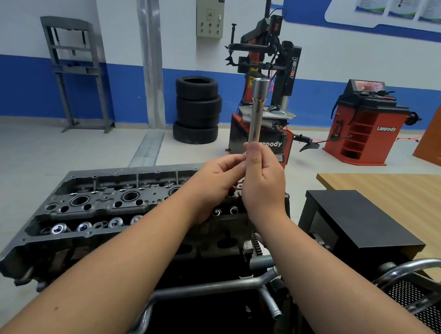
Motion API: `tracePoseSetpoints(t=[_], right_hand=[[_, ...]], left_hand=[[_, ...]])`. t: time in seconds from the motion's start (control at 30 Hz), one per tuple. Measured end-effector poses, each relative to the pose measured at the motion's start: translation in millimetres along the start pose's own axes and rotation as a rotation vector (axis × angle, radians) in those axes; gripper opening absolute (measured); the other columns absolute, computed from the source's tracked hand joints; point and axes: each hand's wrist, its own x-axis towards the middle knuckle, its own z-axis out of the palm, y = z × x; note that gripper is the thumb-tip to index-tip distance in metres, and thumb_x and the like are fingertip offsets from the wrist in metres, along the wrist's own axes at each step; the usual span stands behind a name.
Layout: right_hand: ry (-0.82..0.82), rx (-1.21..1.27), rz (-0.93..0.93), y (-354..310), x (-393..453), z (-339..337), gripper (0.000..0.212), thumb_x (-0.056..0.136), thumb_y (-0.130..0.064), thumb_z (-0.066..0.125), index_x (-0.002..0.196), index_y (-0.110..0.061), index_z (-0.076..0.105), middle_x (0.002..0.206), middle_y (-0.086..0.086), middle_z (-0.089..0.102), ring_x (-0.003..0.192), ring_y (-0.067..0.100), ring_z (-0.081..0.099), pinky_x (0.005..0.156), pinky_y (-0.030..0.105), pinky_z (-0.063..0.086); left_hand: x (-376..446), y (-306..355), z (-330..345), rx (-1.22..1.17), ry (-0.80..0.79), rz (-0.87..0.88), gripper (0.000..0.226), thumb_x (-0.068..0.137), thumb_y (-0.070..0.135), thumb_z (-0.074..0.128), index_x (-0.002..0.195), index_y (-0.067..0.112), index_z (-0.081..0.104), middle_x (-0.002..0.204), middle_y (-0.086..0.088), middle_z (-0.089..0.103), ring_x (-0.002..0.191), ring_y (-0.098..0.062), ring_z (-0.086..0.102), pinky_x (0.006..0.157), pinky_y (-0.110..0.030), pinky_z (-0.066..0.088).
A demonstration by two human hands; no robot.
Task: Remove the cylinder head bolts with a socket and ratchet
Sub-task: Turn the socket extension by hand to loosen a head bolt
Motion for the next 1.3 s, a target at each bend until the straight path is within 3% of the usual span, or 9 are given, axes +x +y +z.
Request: tracePoseSetpoints(t=[0.13,0.3,0.37,0.43,0.63,0.77,0.9,1.13,1.3], right_hand=[[-0.014,-0.013,-0.026,1.2,-0.6,-0.6,0.013,0.097,-0.052,0.052,0.092,-0.040,0.052,0.091,-0.005,0.064,0.085,0.009,0.065,0.075,0.026,0.053],[-0.014,-0.052,-0.043,3.8,2.3,0.2,0.024,0.105,-0.039,0.043,0.092,-0.026,0.060,0.095,-0.007,0.058,0.090,-0.003,0.054,0.077,0.009,0.040],[-0.010,-0.041,-0.022,4.9,2.1,0.3,0.032,0.106,-0.039,0.039,0.095,-0.020,0.064,0.098,-0.004,0.061,0.093,-0.003,0.055,0.078,0.010,0.041],[-0.009,-0.008,-0.001,4.2,1.8,0.5,0.038,0.105,-0.042,0.039,0.099,-0.015,0.065,0.096,-0.003,0.064,0.090,-0.003,0.057,0.077,0.011,0.043],[0.010,0.016,-0.024,-0.7,-0.3,-0.7,0.012,0.101,-0.046,0.050,0.091,-0.039,0.051,0.086,-0.013,0.060,0.080,-0.003,0.060,0.068,0.011,0.046],[0.002,-0.001,-0.021,2.0,2.0,-0.4,0.028,0.106,-0.038,0.042,0.087,-0.025,0.058,0.090,0.001,0.061,0.084,0.010,0.057,0.074,0.022,0.043],[0.018,0.007,0.004,2.6,1.4,0.6,0.037,0.104,-0.042,0.038,0.088,-0.019,0.062,0.095,0.004,0.064,0.088,0.008,0.059,0.076,0.023,0.046],[0.008,0.037,-0.035,2.3,1.0,-0.9,0.012,0.096,-0.048,0.056,0.089,-0.039,0.055,0.086,-0.011,0.064,0.081,0.004,0.064,0.071,0.020,0.052],[-0.040,0.109,0.079,4.7,4.8,-2.7,0.032,0.096,-0.053,0.045,0.097,-0.029,0.067,0.101,-0.001,0.067,0.094,0.006,0.064,0.081,0.027,0.053]], left_hand=[[2.0,-3.2,-1.6,-0.007,-0.001,0.019,0.020,0.101,0.030,0.062,0.119,0.023,0.068,0.108,0.004,0.078,0.105,-0.018,0.072,0.099,-0.047,0.056],[1.1,0.1,-1.0,-0.009,-0.037,0.006,0.022,0.107,0.036,0.052,0.118,0.032,0.070,0.111,0.007,0.077,0.110,-0.017,0.070,0.097,-0.038,0.057],[1.3,0.9,-1.1,-0.008,-0.020,-0.002,0.027,0.108,0.037,0.047,0.121,0.030,0.070,0.112,0.005,0.077,0.111,-0.023,0.068,0.102,-0.046,0.052],[1.3,0.5,-0.8,-0.014,-0.017,0.013,0.027,0.107,0.035,0.050,0.124,0.026,0.069,0.108,0.005,0.077,0.100,-0.015,0.069,0.097,-0.044,0.054],[2.9,-2.3,-1.0,-0.041,0.009,0.027,0.026,0.102,0.031,0.061,0.124,0.017,0.066,0.109,0.003,0.078,0.102,-0.013,0.073,0.096,-0.036,0.057],[2.1,-0.6,0.9,-0.076,-0.025,0.005,0.026,0.108,0.031,0.049,0.124,0.023,0.069,0.116,-0.001,0.076,0.114,-0.021,0.069,0.102,-0.042,0.054],[1.6,0.3,1.5,-0.047,-0.013,0.007,0.027,0.109,0.027,0.049,0.126,0.017,0.066,0.120,-0.010,0.074,0.114,-0.028,0.068,0.106,-0.051,0.051],[2.6,-1.8,-0.6,-0.077,0.006,0.041,0.027,0.103,0.023,0.060,0.127,0.011,0.063,0.112,-0.005,0.077,0.103,-0.016,0.073,0.093,-0.033,0.059],[3.5,-1.9,-0.2,-0.075,-0.029,0.034,0.029,0.110,0.027,0.045,0.131,0.019,0.065,0.122,-0.007,0.074,0.119,-0.026,0.067,0.104,-0.040,0.054]])
